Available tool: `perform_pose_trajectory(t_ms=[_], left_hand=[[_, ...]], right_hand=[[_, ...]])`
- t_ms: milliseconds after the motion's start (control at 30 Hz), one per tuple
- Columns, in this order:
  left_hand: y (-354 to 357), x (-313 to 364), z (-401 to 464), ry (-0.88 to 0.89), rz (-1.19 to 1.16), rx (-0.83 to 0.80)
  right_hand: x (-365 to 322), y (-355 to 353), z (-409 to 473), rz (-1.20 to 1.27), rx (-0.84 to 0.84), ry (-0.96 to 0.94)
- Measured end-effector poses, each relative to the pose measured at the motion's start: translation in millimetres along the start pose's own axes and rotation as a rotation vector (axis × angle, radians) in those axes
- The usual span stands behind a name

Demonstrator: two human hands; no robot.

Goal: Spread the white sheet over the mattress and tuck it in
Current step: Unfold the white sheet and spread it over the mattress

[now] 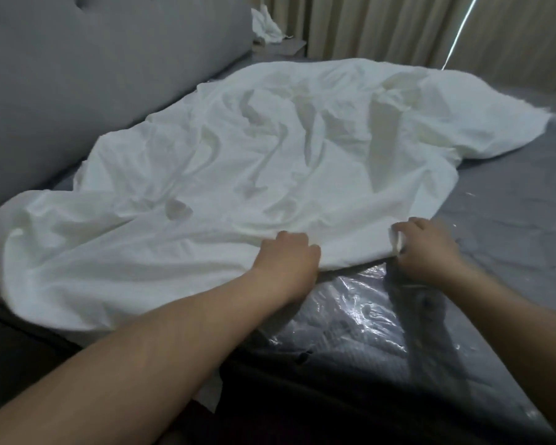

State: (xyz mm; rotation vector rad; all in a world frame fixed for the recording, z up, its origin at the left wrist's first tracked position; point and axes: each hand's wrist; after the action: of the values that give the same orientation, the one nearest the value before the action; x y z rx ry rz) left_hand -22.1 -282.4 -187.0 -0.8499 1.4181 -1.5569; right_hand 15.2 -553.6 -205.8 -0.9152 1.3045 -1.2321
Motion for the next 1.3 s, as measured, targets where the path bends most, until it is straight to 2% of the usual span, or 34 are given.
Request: perform_pose_trajectory(t_ms=[100, 267, 367, 467, 567, 733, 800, 867, 900, 967, 1033, 1067, 1100, 1167, 1233, 1300], left_hand=[[-9, 8, 17, -0.049, -0.109, 0.021], [-69, -2, 49, -0.414, -0.814, 0.085], [-112, -17, 49, -0.472, -1.004, 0.048], [-134, -40, 45, -0.515, -0.960, 0.079], [-148, -56, 45, -0.543, -0.793, 0.156], [-178, -55, 61, -0.491, -0.431, 0.341], [-185, -54, 67, -0.502, -0.387, 0.426], [-186, -59, 65, -0.538, -0.344, 0.484], [-183, -62, 62, -0.570, -0.306, 0.485], [-172, -63, 50, -0.689, -0.229, 0.403], [-157, -55, 32, -0.834, -0.125, 0.258], [-149, -47, 24, -0.842, -0.077, 0.246], [-140, -38, 18, -0.783, -0.049, 0.296], [-124, -13, 10, -0.530, -0.161, 0.421], [-111, 18, 9, -0.250, -0.354, 0.306], [-98, 50, 8, -0.010, -0.317, 0.083]], right_hand=[[29, 12, -8, 0.071, -0.027, 0.080], [30, 7, 12, 0.168, 0.121, 0.095], [18, -4, 37, 0.435, 0.183, 0.161], [9, -34, 62, 0.695, 0.231, 0.203], [6, -104, 63, 0.713, 0.400, 0.124], [-34, -263, 33, 0.829, 0.828, -0.264], [-59, -298, 13, 0.815, 0.978, -0.413], [-73, -307, 5, 0.788, 1.041, -0.518], [-74, -304, 7, 0.730, 0.998, -0.528], [-66, -282, 15, 0.557, 0.726, -0.431], [-45, -243, 20, 0.483, 0.398, -0.158], [-34, -222, 16, 0.481, 0.289, -0.022], [-24, -200, 12, 0.476, 0.221, 0.064], [-8, -163, 4, 0.468, 0.076, 0.131], [0, -130, -6, 0.393, -0.143, 0.149], [9, -95, -8, 0.363, -0.236, 0.220]])
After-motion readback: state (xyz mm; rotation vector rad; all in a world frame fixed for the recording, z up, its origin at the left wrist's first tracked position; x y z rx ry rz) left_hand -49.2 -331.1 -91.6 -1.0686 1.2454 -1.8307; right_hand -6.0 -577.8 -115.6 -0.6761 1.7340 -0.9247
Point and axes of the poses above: each hand's wrist, its own z-axis towards the middle knuckle, its own y-axis out of the palm, x = y × z, and after that the axes turned 8 degrees about x, right-handed
